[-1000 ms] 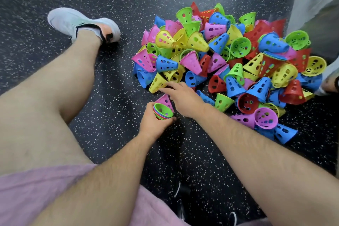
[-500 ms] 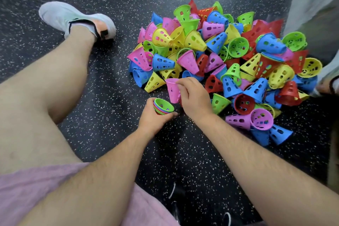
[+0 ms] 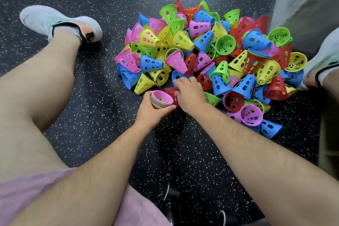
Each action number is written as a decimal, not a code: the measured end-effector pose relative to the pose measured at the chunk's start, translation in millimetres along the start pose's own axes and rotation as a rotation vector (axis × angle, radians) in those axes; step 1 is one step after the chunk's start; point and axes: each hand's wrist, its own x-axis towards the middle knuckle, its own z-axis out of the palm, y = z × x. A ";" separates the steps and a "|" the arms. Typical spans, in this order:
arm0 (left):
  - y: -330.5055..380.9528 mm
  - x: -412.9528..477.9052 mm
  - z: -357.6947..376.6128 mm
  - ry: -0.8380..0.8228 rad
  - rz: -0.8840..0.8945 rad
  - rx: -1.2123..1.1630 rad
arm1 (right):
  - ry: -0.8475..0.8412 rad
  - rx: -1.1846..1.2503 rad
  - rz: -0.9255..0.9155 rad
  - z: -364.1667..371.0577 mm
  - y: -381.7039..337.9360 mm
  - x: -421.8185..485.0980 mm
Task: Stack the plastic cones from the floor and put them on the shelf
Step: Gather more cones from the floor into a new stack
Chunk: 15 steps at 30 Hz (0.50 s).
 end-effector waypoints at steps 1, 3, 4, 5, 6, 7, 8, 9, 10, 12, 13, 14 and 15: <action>-1.1 0.0 -0.2 0.000 -0.004 0.002 | -0.018 -0.073 -0.019 2.3 -0.5 1.9; -2.0 -0.6 -1.0 -0.002 -0.015 0.003 | -0.023 -0.137 -0.027 5.5 -0.4 2.6; -3.0 -0.8 -1.2 -0.002 -0.019 0.005 | -0.006 -0.114 -0.013 6.7 0.3 1.5; -4.0 -0.8 -1.4 -0.002 -0.022 0.007 | 0.022 -0.054 0.008 7.6 0.8 -0.4; -5.6 -1.1 -1.4 -0.002 -0.027 0.011 | 0.056 0.039 0.029 8.4 1.6 -3.6; -6.4 -1.8 -1.2 -0.003 -0.030 0.016 | 0.095 0.158 0.051 8.4 2.3 -7.9; -7.3 -2.2 -0.8 -0.005 -0.033 0.024 | 0.138 0.287 0.069 8.3 3.5 -12.3; -7.5 -2.7 -0.2 -0.010 -0.035 0.030 | 0.185 0.404 0.084 7.5 4.8 -17.3; -7.1 -3.2 0.7 -0.017 -0.034 0.038 | 0.230 0.490 0.092 6.3 6.8 -22.1; -4.9 -3.9 2.3 -0.030 -0.030 0.055 | 0.313 0.522 0.081 4.2 10.7 -30.6; -3.4 -4.0 3.1 -0.035 -0.029 0.058 | 0.348 0.497 0.067 3.5 12.4 -33.3; -2.0 -4.1 4.1 -0.039 -0.027 0.058 | 0.371 0.482 0.050 3.2 13.6 -35.2; -0.2 -3.9 5.0 -0.039 -0.022 0.055 | 0.379 0.488 0.029 2.8 14.0 -36.9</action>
